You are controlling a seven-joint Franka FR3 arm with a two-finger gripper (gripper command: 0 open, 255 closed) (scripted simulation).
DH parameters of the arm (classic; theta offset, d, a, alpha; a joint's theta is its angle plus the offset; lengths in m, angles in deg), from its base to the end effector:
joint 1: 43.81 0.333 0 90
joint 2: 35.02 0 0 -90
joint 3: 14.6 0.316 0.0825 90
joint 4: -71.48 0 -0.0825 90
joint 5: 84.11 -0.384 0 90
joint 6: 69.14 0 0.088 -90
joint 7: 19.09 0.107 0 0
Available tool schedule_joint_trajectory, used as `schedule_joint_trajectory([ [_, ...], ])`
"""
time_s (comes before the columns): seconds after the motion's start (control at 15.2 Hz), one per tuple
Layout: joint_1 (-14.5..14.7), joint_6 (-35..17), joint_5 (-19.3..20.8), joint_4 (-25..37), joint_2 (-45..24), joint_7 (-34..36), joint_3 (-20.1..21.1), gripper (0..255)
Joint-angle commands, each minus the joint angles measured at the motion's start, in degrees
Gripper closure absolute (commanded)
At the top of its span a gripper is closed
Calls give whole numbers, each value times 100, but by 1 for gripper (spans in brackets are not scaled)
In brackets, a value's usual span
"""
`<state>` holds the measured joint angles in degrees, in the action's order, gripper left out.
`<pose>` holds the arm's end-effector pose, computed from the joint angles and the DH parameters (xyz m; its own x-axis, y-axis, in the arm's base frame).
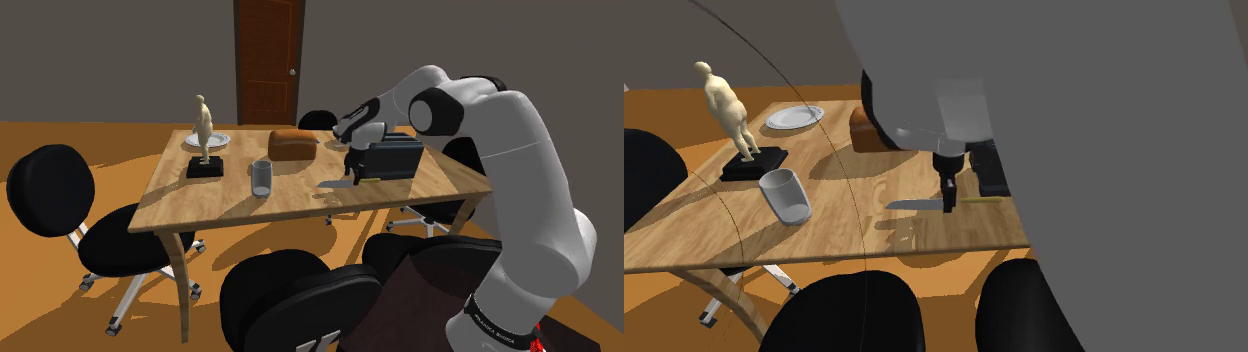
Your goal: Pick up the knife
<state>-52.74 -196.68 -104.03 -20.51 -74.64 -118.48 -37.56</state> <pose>0.6118 -0.3243 0.2467 0.5011 0.8651 0.0221 0.8654 -0.5011 -0.0020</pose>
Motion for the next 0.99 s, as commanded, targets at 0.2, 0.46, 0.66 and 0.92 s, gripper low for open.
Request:
schedule_joint_trajectory([
  [0.2, -43, -175, -73, -4, -174, -53, 60, 0],
  [0.46, -47, -170, -73, 3, -177, -55, 60, 255],
  [0.66, -47, -170, -73, 4, -178, -55, 60, 255],
  [0.92, -32, -128, -53, -4, -125, -41, 44, 255],
])
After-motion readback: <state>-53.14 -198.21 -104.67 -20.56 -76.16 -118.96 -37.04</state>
